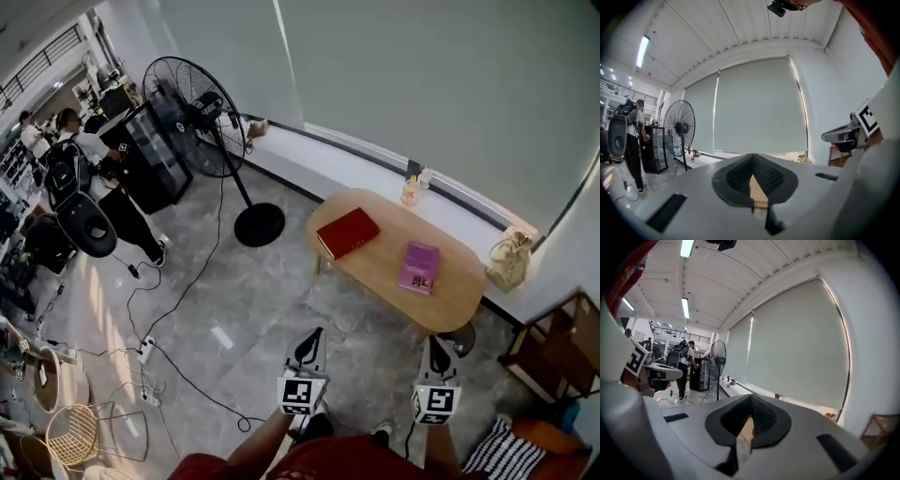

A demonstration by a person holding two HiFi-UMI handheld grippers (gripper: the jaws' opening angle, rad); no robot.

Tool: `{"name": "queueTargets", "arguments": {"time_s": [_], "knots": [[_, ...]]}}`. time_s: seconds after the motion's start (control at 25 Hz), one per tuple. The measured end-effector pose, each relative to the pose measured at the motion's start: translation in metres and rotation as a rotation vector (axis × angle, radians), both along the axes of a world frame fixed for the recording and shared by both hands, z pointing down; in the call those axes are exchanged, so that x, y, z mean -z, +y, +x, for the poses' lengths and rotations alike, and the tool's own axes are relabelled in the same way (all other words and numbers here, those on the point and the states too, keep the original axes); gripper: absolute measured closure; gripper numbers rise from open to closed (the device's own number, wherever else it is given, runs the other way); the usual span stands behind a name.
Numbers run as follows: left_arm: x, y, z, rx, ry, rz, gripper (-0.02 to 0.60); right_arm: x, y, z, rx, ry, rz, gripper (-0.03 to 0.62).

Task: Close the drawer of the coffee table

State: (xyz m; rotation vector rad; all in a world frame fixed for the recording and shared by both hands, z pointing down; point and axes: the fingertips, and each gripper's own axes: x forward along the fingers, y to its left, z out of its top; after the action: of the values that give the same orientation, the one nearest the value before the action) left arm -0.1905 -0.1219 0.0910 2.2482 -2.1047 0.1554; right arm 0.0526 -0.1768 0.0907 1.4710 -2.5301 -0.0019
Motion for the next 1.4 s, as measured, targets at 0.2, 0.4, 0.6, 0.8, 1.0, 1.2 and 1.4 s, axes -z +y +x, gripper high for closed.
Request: {"name": "queueTargets", "arguments": {"time_s": [0.2, 0.4, 0.6, 0.8, 1.0, 1.2, 1.4], "knots": [[0.062, 0.005, -0.032, 0.081, 0.004, 0.067, 0.575, 0.078, -0.011, -0.017, 0.017, -0.031, 0.117, 0.597], [0.116, -0.004, -0.038, 0.102, -0.009, 0.147, 0.575, 0.132, -0.026, -0.027, 0.051, -0.051, 0.206, 0.597], [0.163, -0.006, -0.032, 0.086, -0.114, 0.323, 0.575, 0.160, -0.036, -0.026, 0.040, -0.053, 0.280, 0.597], [0.178, 0.005, -0.024, 0.058, -0.145, 0.409, 0.574, 0.175, -0.029, -0.026, 0.061, -0.098, 0.328, 0.597], [0.170, 0.002, -0.020, 0.055, -0.138, 0.399, 0.574, 0.173, -0.027, -0.022, 0.053, -0.096, 0.339, 0.597], [0.167, 0.001, -0.020, 0.053, -0.147, 0.391, 0.574, 0.172, -0.025, -0.019, 0.039, -0.089, 0.343, 0.597], [0.165, 0.002, -0.017, 0.044, -0.151, 0.383, 0.574, 0.169, -0.024, -0.017, 0.032, -0.086, 0.339, 0.597]]}}
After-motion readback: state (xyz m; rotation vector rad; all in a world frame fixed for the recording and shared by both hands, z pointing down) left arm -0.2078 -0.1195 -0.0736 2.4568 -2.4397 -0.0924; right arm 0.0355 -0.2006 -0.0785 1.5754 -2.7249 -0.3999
